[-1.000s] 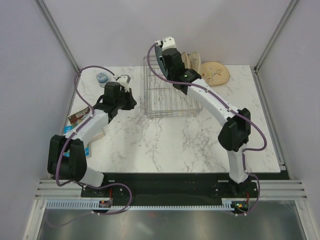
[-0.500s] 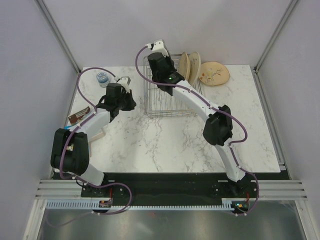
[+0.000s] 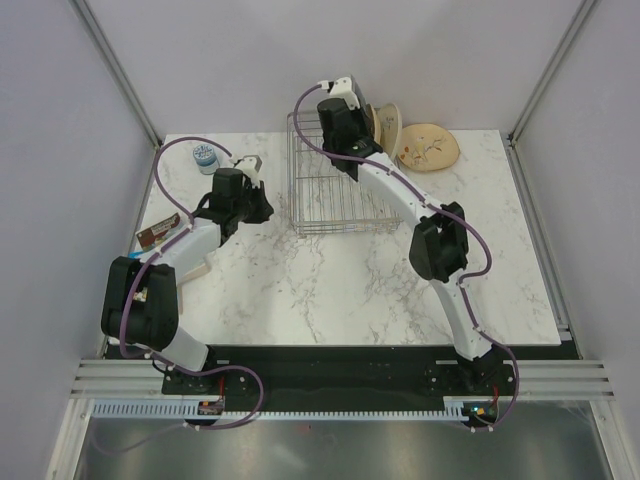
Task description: Load the plates into the dish rack
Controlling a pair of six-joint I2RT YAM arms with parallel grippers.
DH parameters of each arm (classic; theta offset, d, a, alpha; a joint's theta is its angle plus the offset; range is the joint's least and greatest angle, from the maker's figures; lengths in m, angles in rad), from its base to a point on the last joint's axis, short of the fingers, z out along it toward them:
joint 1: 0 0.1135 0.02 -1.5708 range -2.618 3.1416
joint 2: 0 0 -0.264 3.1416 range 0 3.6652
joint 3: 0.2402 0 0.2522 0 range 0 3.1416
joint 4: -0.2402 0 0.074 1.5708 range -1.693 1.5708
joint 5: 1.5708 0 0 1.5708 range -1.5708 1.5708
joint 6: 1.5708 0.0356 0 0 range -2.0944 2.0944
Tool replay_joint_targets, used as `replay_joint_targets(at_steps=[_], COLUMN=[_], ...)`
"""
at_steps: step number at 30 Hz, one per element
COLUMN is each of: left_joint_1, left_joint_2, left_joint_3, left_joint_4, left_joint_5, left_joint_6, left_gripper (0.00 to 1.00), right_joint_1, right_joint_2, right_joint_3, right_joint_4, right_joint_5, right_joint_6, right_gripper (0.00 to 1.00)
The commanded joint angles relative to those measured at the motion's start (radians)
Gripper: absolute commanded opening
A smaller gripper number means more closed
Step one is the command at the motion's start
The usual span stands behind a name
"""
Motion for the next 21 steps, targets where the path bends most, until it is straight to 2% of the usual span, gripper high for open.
replay_joint_targets(at_steps=[1,10,17,21], left_joint_1=[0.0,0.0,0.0,0.0], left_joint_2=[-0.004,0.002,0.014,0.018], left_joint_3=[0.005,-0.01,-0.012,-0.008], left_joint_4=[0.039,0.039,0.042,0.044], left_joint_5=[0.019,0.02,0.033,0.042], left_joint_6=[-0.009,0.0,-0.009,-0.017], left_gripper=[0.02,0.02,0.02,0.02], right_joint_1=[-0.005,-0.008,-0.001,0.004], right_joint_2=[-0.017,-0.001,-0.033,-0.041], right_joint_3=[0.064,0.095,0.072,0.066], right_joint_4=[0.087,0.081,0.273,0.288], right_joint_5=[0.027,0.045,0.097,0.099], right_joint_6=[0.035,0.055,-0.078,-0.092], right_gripper=[0.0,0.0,0.0,0.0])
